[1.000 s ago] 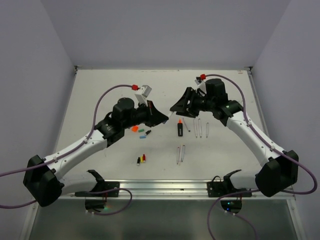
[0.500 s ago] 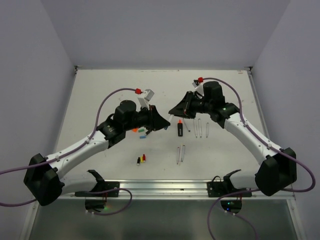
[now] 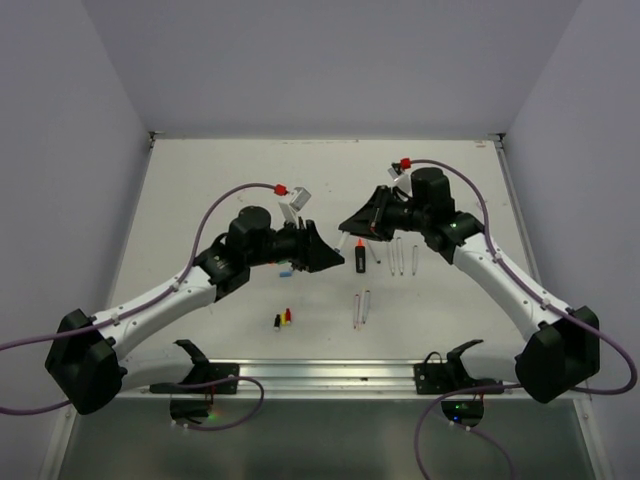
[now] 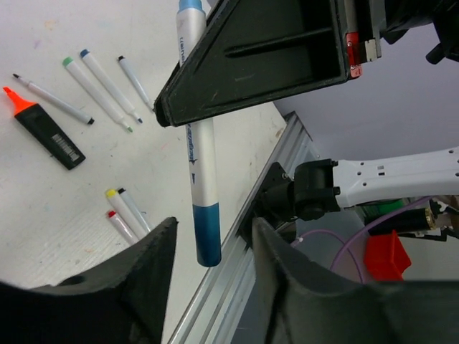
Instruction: Open the pen caps
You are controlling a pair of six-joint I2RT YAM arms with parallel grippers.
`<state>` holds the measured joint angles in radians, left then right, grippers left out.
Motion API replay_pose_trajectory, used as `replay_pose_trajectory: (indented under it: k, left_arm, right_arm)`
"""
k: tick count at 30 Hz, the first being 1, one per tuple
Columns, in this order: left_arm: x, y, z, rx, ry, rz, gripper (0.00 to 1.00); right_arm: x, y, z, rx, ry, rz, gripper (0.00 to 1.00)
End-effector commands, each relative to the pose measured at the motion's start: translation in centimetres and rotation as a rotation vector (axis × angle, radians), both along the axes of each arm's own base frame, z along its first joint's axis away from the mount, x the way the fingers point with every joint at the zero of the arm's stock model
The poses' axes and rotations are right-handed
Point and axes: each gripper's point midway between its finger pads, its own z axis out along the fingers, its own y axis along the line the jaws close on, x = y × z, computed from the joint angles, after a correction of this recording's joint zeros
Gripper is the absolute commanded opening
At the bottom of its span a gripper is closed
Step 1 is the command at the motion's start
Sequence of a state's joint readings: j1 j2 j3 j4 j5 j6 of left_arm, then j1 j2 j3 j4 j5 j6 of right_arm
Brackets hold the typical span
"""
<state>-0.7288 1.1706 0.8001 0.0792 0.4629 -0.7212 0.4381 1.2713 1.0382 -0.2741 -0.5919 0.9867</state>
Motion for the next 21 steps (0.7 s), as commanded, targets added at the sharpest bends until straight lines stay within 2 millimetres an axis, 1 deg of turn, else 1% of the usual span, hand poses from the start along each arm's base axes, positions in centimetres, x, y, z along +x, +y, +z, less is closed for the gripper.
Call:
replay_pose_trajectory:
  k: [1,2,3,4,5,6,7,8,9,10,11,12,14,15,17,18,19,20,21]
  left_arm:
    - [-1.1,-0.7,1.6,-0.072,-0.029,-0.07,0.45]
    - [-1.3,-0.8,1.6,-0.085,-0.026,-0.083,0.35]
    - [-1.6,-0.9,1.6,-0.095,-0.022,-0.098,0.28]
    - [-1.7,-1.1,2.2,-0.121,-0.037,-0.114,0.21]
    - [-2.4,-1.3,2.4,-0.136,-0.038,-0.157,0.08]
    - [-2.7,-1.4,2.6,-0.151,-0.046,-0.18,0.0]
    - [-3.5,-1.6,3.6,-0.195,-0.069,-0.236,0.0]
    - [-4.2,-1.6,4.1,-0.224,-0.078,-0.27,0.0]
    - [-4.7,-1.6,4.0,-0.241,-0.073,-0.3,0.0]
    - [-5.6,-1.6,4.9,-0.28,-0.082,-0.349,0.0]
    - [-6.0,-1.5,5.1,-0.292,-0.082,-0.367,0.0]
    - [-6.5,-1.3,4.7,-0.298,-0.069,-0.378,0.0]
    - [-7.4,-0.7,5.7,-0.343,-0.087,-0.397,0.0]
    - [-7.9,-0.3,5.0,-0.346,-0.068,-0.4,0.0]
    - [-8.9,0.3,5.6,-0.377,-0.07,-0.411,0.0]
    - [-9.3,0.7,4.8,-0.372,-0.051,-0.412,0.0]
    - [-9.8,1.0,4.8,-0.382,-0.038,-0.416,0.0]
    - [-10.4,1.5,5.4,-0.403,-0.057,-0.419,0.0]
    - [-10.9,1.9,4.7,-0.405,-0.044,-0.418,0.0]
  right_arm:
    - [-0.2,0.2,2.0,0.045,-0.046,0.002,0.0]
    - [-0.3,0.2,2.0,0.046,-0.047,0.003,0.0]
    - [-0.4,0.2,2.1,0.05,-0.05,0.007,0.0]
    - [-0.4,0.2,2.3,0.058,-0.053,0.011,0.0]
    - [-0.5,0.3,2.2,0.063,-0.053,0.019,0.0]
    - [-0.6,0.4,2.4,0.073,-0.065,0.028,0.0]
    - [-0.9,0.6,2.9,0.092,-0.079,0.053,0.0]
    - [-1.1,0.7,2.7,0.101,-0.083,0.062,0.0]
    - [-0.9,0.8,3.4,0.128,-0.12,0.067,0.0]
    - [-0.9,0.9,3.7,0.146,-0.135,0.079,0.0]
    - [-1.3,1.1,3.8,0.171,-0.141,0.112,0.0]
    - [-1.1,1.3,5.4,0.223,-0.206,0.129,0.0]
    - [-1.6,1.6,6.5,0.276,-0.247,0.168,0.0]
    - [-1.5,1.7,7.7,0.315,-0.294,0.173,0.0]
    - [-1.2,1.6,8.2,0.321,-0.313,0.152,0.0]
    - [-1.0,1.4,8.3,0.321,-0.32,0.141,0.0]
    - [-0.8,1.3,8.3,0.319,-0.321,0.132,0.0]
    - [-0.7,1.2,8.2,0.317,-0.319,0.124,0.0]
    - [-0.6,1.2,8.8,0.333,-0.346,0.119,0.0]
